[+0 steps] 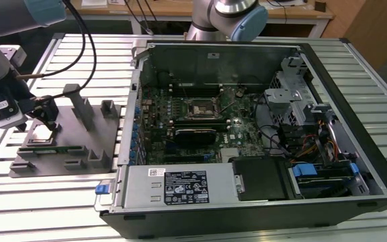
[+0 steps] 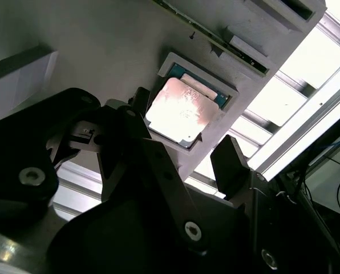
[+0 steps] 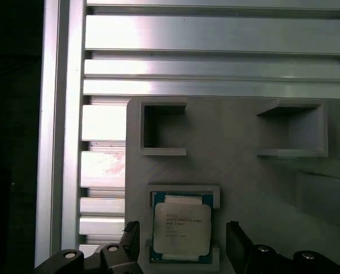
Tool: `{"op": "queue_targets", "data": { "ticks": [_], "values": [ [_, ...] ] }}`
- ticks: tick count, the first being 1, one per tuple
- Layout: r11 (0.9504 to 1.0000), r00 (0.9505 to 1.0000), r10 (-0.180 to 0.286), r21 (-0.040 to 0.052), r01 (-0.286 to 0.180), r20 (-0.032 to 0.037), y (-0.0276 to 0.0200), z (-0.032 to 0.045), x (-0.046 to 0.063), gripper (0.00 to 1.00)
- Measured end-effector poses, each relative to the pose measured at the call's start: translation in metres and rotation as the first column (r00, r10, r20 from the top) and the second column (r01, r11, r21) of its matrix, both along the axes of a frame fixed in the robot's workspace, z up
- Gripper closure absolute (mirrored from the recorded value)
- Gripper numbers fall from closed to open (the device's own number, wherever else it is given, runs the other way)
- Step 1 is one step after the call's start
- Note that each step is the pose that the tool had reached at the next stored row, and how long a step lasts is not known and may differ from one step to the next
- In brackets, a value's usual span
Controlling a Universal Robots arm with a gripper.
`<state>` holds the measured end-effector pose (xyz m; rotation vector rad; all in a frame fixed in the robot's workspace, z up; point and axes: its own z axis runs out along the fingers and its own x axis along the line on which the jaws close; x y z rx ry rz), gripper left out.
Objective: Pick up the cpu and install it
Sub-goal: 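Pick up the cpu and move it towards the insertion slot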
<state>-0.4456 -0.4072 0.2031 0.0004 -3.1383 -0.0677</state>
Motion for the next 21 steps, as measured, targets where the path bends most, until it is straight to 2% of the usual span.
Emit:
{"op": "queue_targets", "data": {
  "ticks": [10,21],
  "values": [
    [0.9992,0.9992,-0.039,-0.0001,0.039,-0.0001,0.0003,-0.0039,0.0,0.29],
    [0.9989,0.9989,-0.046,-0.0001,0.046,-0.0001,0.0021,-0.0116,0.0,0.29]
  ]
}}
